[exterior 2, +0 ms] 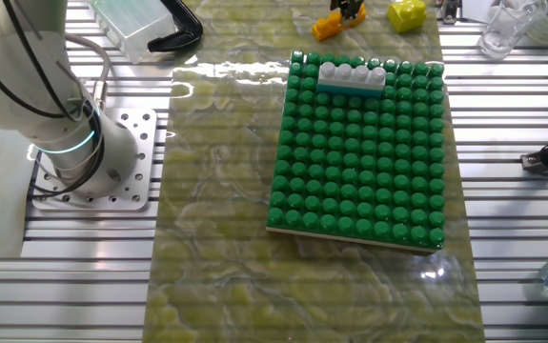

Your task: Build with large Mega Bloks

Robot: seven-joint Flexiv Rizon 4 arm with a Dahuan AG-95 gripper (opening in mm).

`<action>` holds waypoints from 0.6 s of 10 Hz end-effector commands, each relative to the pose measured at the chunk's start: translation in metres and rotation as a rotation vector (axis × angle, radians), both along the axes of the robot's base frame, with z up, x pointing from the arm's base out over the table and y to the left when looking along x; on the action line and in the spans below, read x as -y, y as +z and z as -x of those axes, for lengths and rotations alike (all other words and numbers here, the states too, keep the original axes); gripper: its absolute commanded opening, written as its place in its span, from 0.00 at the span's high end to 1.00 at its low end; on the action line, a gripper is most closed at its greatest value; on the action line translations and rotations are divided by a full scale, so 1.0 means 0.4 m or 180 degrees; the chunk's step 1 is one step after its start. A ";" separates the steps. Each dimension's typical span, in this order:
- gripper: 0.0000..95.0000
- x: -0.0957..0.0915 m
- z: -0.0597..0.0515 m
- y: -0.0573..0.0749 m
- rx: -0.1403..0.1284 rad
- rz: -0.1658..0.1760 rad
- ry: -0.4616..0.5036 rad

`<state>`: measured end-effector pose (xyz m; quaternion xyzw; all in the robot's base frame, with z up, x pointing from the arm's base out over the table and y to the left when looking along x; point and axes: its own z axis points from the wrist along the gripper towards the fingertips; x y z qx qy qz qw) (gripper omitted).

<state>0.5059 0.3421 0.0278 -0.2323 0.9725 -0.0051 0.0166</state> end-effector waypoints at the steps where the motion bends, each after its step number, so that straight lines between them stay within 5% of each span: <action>1: 0.40 0.002 -0.002 -0.005 0.0049 -0.0006 0.0017; 6: 0.40 0.004 -0.012 -0.020 0.0077 -0.0011 0.0033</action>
